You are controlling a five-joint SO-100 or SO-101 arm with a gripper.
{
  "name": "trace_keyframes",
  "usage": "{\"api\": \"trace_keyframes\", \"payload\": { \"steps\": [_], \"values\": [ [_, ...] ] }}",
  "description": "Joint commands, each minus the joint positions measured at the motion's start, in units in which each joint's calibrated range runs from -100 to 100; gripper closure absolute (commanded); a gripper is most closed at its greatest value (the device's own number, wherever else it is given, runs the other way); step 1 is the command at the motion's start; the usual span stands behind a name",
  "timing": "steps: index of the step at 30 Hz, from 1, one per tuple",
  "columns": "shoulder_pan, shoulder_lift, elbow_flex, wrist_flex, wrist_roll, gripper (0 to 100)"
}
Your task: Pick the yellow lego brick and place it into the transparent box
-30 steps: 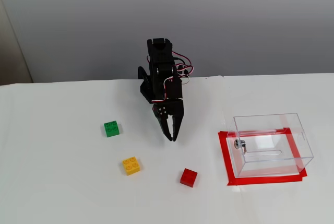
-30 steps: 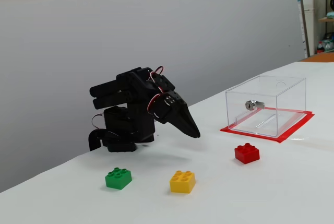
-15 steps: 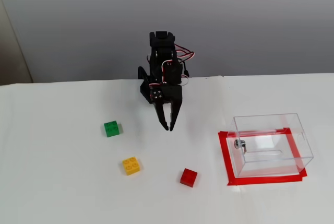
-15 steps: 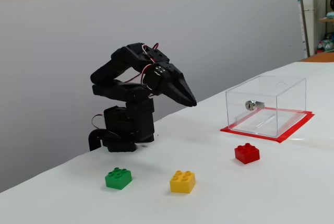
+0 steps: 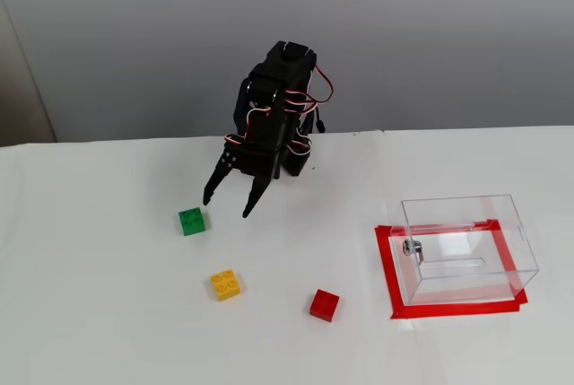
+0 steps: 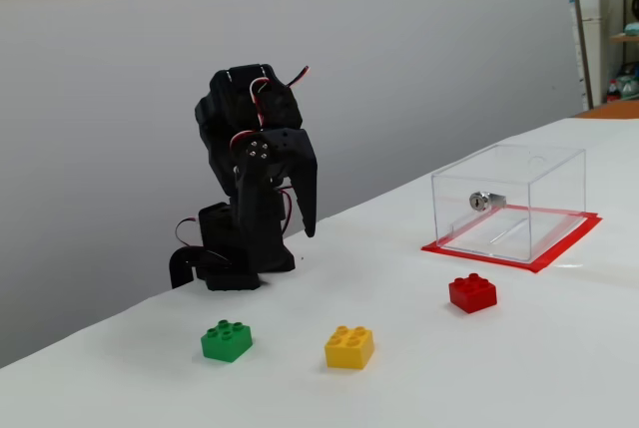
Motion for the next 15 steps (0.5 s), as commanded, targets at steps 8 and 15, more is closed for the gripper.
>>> {"api": "trace_keyframes", "payload": {
  "steps": [8,15],
  "values": [
    [4.74,16.75,-11.76,-7.83,4.48,64],
    [4.44,31.85,-23.16,-7.92,12.88,64]
  ]
}}
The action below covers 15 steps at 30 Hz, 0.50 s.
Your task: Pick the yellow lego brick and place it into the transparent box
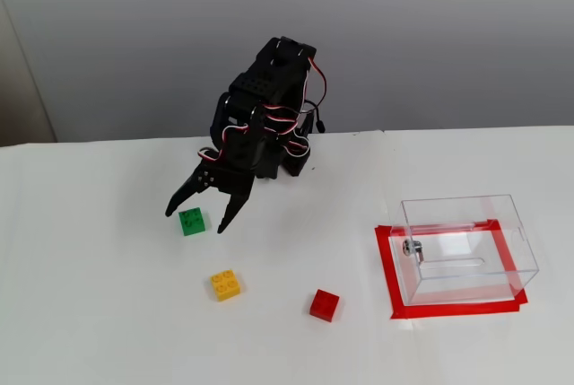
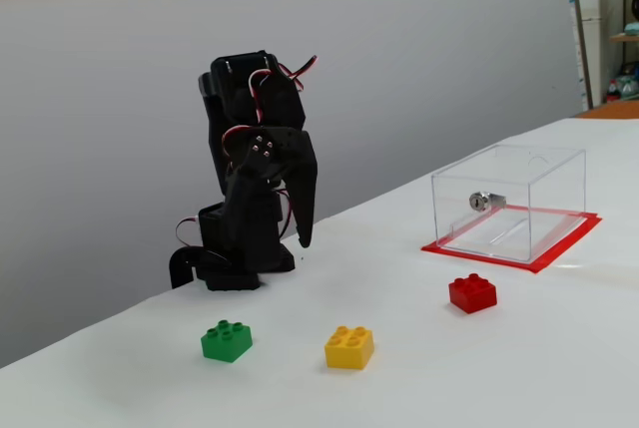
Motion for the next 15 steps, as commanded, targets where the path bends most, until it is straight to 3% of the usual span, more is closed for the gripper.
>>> {"api": "trace_keyframes", "payload": {
  "steps": [1,8,15],
  "values": [
    [-0.16,6.32,-6.68,-0.72,3.76,64],
    [-5.78,13.87,-8.40,-1.24,9.19,64],
    [-9.03,15.65,-7.58,-4.55,9.71,64]
  ]
}}
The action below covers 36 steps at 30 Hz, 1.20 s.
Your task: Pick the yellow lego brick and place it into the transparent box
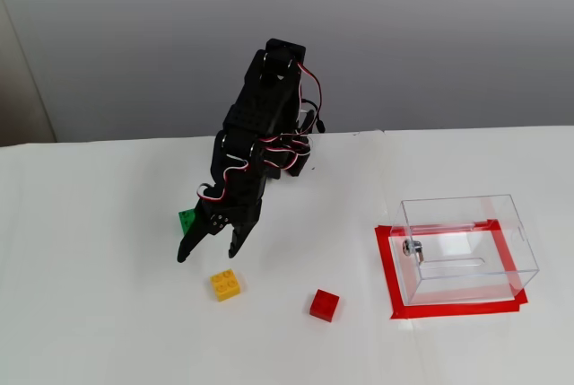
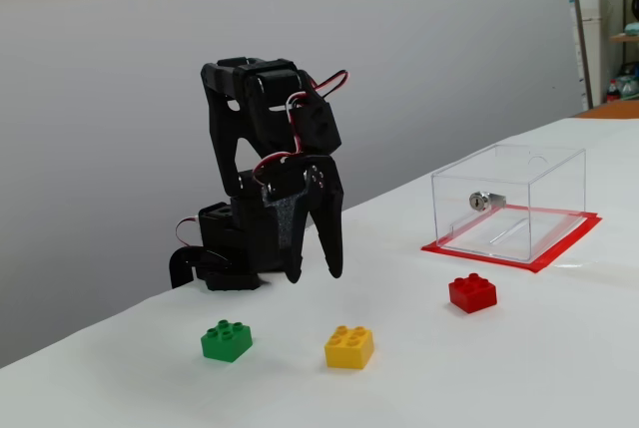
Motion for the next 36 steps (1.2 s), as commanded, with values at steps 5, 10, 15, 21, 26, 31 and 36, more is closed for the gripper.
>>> {"api": "trace_keyframes", "payload": {
  "steps": [5,10,15,21,26,31,36],
  "values": [
    [-0.25,2.56,-0.95,-0.86,-0.23,64],
    [0.64,6.63,-1.67,-0.43,-0.23,64],
    [1.16,8.50,-2.66,-2.08,-0.18,64],
    [1.68,9.43,-2.94,-4.52,-0.23,64],
    [1.38,9.60,-2.85,-4.60,-0.23,64],
    [0.27,9.51,-2.66,-4.60,-0.23,63],
    [-0.25,9.51,-1.94,-3.91,-0.23,51]
  ]
}}
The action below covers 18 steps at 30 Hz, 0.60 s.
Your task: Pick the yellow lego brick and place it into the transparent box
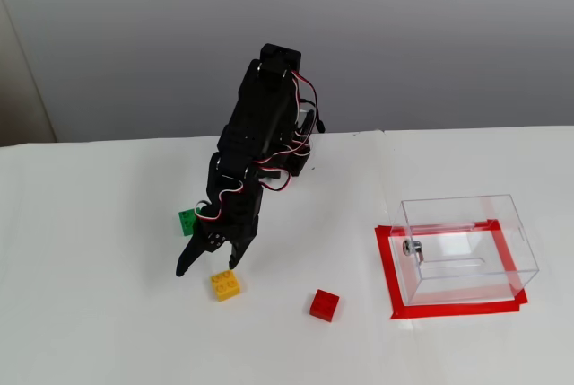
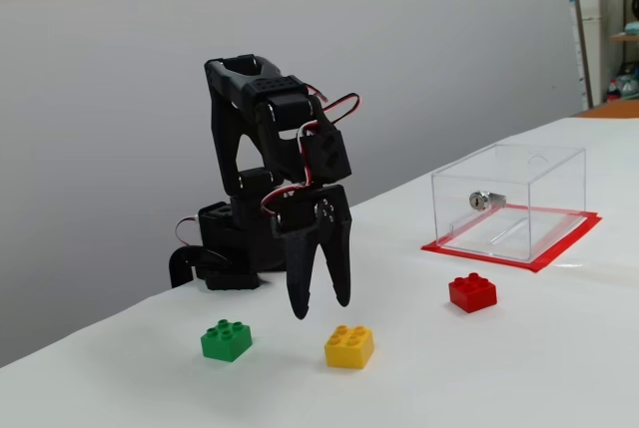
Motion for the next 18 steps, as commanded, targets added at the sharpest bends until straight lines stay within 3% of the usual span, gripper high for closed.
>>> {"api": "trace_keyframes", "payload": {
  "steps": [1,4,18],
  "values": [
    [0.07,-0.30,-1.24,0.38,-0.08,47],
    [0.07,-0.30,-1.24,0.38,0.02,43],
    [-0.37,8.11,-5.12,0.38,0.23,43]
  ]
}}
